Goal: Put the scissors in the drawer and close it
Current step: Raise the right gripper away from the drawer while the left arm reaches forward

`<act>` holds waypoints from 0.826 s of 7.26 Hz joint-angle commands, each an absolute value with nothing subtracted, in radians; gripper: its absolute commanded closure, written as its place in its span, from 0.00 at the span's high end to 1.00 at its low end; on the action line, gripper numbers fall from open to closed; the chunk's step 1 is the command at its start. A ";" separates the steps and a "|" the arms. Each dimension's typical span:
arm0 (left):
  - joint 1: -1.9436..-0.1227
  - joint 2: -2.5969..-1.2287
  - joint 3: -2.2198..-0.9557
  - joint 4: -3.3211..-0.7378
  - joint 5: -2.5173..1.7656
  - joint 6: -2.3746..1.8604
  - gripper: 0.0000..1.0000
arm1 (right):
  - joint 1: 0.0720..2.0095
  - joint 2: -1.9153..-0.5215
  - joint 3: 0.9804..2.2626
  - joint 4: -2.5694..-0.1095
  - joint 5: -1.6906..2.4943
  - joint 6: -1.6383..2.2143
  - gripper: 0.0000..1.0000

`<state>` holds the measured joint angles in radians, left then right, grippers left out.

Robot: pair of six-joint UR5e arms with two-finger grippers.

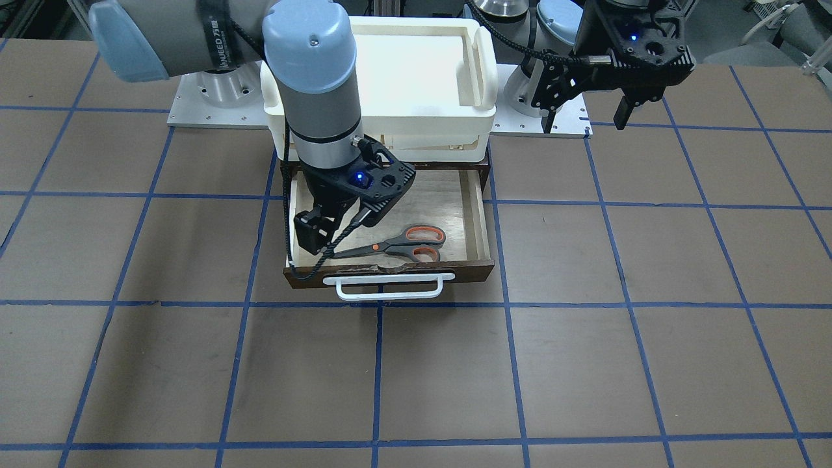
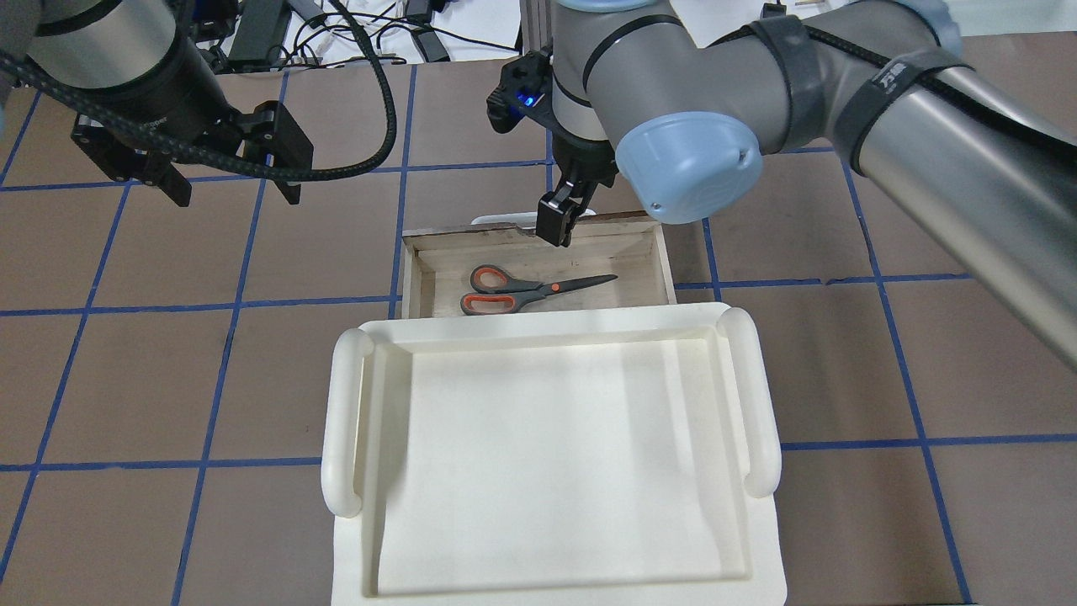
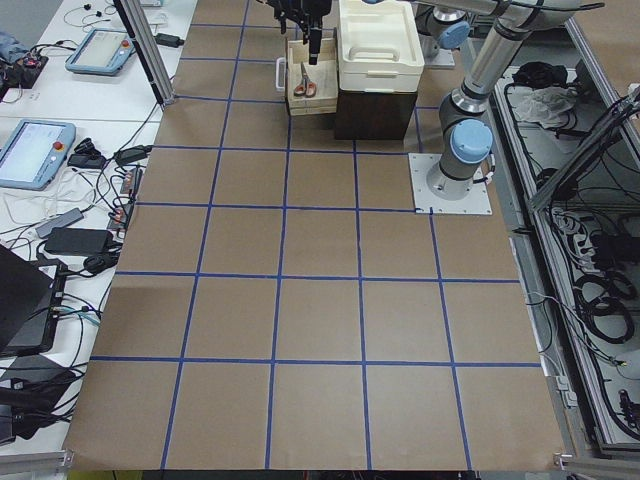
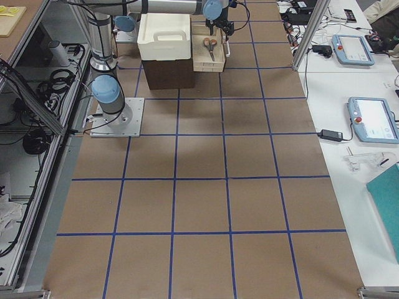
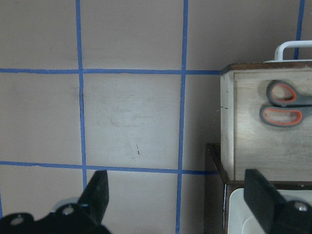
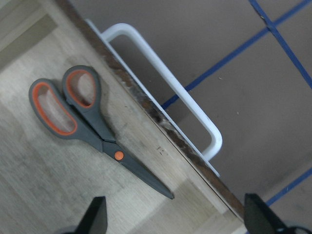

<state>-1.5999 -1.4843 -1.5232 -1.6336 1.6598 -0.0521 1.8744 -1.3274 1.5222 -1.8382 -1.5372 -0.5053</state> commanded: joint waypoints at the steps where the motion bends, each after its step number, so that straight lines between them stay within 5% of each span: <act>1: -1.600 -1.485 -1.523 -1.634 1.660 -0.052 1.00 | 1.786 -1.368 1.523 -1.746 -1.526 -0.155 1.00; 6: -1.604 -1.560 -1.506 -1.518 1.641 -0.128 1.00 | 1.632 -1.497 1.528 -1.692 -1.568 -0.095 1.00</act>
<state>-1.6011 -1.5260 -1.5150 -1.5753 1.6511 -0.0864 1.6585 -1.4629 1.5252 -1.7105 -1.5509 -0.1002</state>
